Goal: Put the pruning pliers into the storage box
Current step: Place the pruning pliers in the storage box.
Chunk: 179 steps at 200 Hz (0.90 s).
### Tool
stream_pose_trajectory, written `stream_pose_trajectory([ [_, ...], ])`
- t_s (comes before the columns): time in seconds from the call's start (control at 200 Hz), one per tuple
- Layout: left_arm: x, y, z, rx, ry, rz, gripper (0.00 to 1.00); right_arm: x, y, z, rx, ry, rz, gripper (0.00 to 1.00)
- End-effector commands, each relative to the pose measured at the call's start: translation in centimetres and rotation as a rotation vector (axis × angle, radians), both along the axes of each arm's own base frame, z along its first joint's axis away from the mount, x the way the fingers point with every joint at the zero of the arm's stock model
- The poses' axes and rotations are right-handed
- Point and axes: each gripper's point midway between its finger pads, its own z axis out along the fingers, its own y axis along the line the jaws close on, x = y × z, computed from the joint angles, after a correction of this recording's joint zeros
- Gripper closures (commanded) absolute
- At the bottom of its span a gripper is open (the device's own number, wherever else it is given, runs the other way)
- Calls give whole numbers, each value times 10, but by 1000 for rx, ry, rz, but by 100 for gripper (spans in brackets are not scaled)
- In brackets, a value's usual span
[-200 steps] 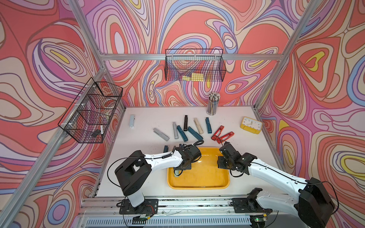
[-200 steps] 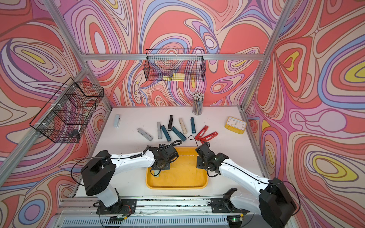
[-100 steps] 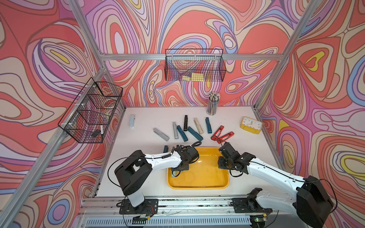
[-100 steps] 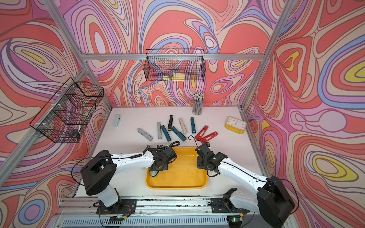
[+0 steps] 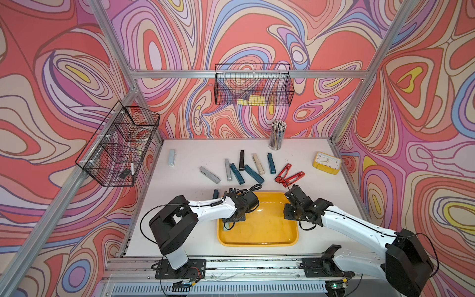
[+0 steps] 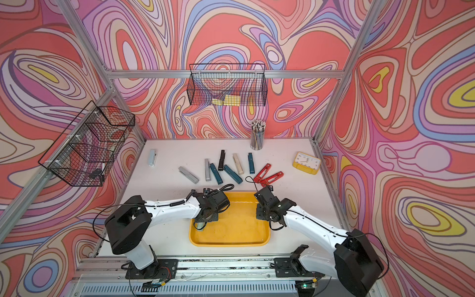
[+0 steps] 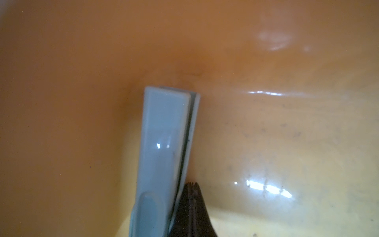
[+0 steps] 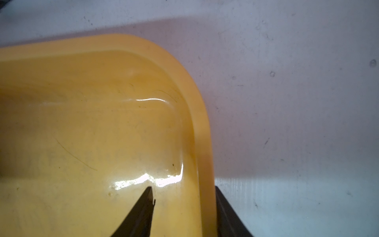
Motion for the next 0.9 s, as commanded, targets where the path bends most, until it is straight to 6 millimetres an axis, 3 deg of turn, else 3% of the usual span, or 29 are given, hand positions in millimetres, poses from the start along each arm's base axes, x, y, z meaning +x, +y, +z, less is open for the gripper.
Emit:
stream_pose_trajectory([
  [0.0, 3, 14, 4, 29, -27, 38, 100, 1, -2, 1, 2, -5, -6, 52],
  [0.3, 8, 17, 7, 23, -32, 45, 100, 3, -2, 2, 2, -6, -2, 51],
  [0.636, 11, -8, 10, -87, -28, -20, 100, 4, 1, 3, 10, -4, 2, 51],
  [0.781, 13, -8, 23, -106, -55, -28, 91, 4, 1, 3, 13, -5, 2, 51],
  [0.891, 16, -3, 43, -111, -104, -31, 82, 5, 1, 4, 14, -10, 2, 51],
])
